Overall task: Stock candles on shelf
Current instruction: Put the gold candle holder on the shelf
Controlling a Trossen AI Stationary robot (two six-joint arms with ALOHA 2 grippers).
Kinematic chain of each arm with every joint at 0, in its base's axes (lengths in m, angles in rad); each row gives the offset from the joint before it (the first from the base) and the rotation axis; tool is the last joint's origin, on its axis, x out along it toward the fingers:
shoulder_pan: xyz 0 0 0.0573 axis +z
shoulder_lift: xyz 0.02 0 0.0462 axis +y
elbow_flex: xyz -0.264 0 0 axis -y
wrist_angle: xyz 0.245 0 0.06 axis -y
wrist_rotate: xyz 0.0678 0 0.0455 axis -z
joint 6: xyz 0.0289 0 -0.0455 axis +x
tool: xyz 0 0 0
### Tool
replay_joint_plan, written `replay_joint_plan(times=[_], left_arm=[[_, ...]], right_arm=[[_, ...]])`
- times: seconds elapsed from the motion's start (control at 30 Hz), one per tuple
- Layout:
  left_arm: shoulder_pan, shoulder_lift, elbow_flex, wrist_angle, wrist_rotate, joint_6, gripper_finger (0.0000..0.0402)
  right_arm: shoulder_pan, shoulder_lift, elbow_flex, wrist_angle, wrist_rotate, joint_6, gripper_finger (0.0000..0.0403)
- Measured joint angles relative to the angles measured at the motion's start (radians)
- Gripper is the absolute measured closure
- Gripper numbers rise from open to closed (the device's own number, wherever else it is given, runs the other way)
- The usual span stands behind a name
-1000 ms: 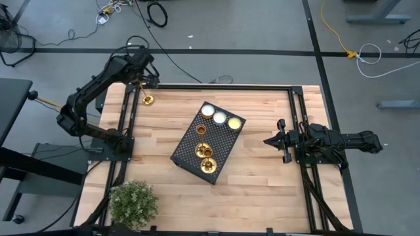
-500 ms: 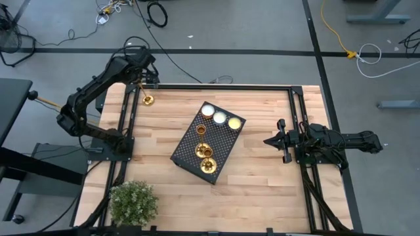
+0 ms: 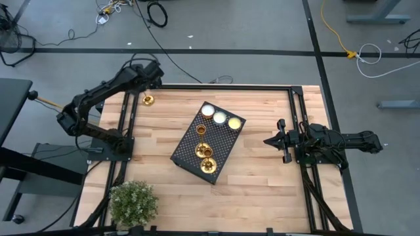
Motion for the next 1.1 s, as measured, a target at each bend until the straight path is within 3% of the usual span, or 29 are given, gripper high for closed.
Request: replay_joint_plan(times=[0.47, 1.1], left_arm=[[-0.008, 0.0, -0.095, 0.16, -0.029, -0.082, 0.0033], [-0.008, 0.0, -0.095, 0.163, -0.024, -0.102, 0.0173]], right_arm=[[0.0, 0.0, 0.0, 0.0, 0.0, 0.0, 0.0396], [0.0, 0.0, 0.0, 0.0, 0.0, 0.0, 0.0396]])
